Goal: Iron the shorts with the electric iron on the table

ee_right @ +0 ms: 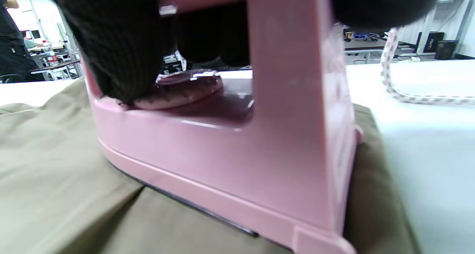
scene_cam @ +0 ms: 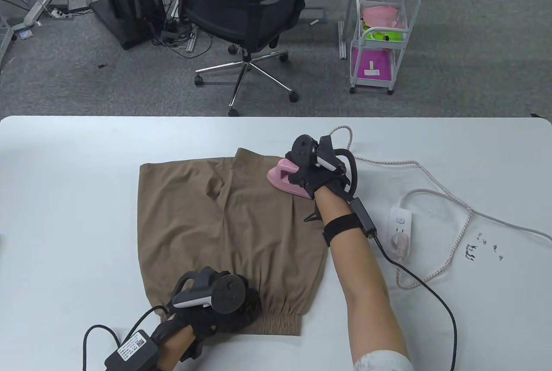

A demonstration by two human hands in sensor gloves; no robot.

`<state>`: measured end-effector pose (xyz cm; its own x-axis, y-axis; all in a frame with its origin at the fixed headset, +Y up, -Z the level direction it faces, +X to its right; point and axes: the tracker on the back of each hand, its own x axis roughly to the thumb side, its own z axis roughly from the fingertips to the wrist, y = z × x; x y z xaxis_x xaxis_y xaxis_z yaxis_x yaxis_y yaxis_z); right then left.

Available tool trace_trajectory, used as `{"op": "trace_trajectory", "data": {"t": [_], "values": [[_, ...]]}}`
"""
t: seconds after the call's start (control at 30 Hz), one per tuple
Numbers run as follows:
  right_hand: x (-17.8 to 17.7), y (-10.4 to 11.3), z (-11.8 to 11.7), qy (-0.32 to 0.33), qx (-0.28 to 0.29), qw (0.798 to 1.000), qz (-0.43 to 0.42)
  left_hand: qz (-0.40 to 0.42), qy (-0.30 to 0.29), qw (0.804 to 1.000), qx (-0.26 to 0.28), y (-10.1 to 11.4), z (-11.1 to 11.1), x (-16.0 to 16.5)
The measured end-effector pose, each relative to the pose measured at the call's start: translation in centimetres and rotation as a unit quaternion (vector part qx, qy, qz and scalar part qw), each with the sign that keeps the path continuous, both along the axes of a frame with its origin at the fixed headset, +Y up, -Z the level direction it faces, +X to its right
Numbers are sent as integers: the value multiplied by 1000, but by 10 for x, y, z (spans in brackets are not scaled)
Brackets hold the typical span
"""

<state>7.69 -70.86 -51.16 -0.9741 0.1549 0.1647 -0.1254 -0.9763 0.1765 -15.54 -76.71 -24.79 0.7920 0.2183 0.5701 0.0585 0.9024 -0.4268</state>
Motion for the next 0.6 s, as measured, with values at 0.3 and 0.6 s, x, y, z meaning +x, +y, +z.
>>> {"op": "trace_trajectory", "data": {"t": [0.3,0.6], "values": [[-20,-4,4,-2,26,999,-46,-1,-1,1000,-1,0,0,0],[-88,0,10,61,31,996,-51,-2,-1,1000,1,0,0,0]]}}
